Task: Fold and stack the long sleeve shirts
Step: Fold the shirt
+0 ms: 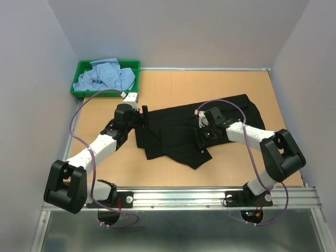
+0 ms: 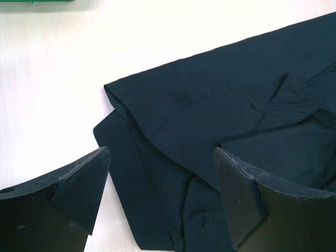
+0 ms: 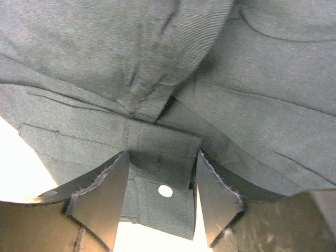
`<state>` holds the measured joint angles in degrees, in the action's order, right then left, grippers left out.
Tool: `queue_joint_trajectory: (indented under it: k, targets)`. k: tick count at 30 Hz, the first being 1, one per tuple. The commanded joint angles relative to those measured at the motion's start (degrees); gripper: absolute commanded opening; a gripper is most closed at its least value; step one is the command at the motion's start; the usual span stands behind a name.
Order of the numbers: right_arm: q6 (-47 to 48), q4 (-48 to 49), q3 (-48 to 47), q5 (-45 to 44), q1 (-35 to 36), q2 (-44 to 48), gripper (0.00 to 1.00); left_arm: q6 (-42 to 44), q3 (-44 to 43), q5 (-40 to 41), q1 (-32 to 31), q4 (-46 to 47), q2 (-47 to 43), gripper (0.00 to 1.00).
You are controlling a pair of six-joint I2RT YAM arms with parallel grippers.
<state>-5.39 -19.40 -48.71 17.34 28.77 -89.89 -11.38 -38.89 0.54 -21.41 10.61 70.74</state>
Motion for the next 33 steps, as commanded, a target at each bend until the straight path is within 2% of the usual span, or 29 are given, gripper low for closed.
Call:
queue_joint_trajectory:
  k: [1, 7, 12, 19, 29, 33]
  targets:
    - [1.96, 0.33, -3.59, 2.25, 0.76, -0.46, 0.58, 0.92, 0.13, 0.34, -0.30, 2.05, -2.01, 0.91]
    - [2.31, 0.24, -2.53, 2.52, 0.84, 0.24, 0.44, 0.83, 0.05, 0.43, -0.39, 2.04, -2.01, 0.91]
    - [2.31, 0.24, -1.92, 2.34, 0.84, 1.55, 0.19, 0.74, -0.04, 0.17, -0.48, 2.04, -1.92, 0.91]
    - [3.10, -0.38, -2.35, 2.78, 0.84, 5.67, 0.01, -0.66, -0.48, 0.25, -0.56, 0.82, -2.45, 0.91]
    - [9.25, -10.65, -9.56, 8.93, 0.84, 15.43, 0.00, -3.83, -2.50, 2.54, -0.56, -4.80, -5.16, 0.91]
    - [10.22, -13.55, -10.70, 10.95, 0.84, 20.62, 0.01, -4.96, -2.24, 9.28, -0.56, -7.53, -10.25, 0.91]
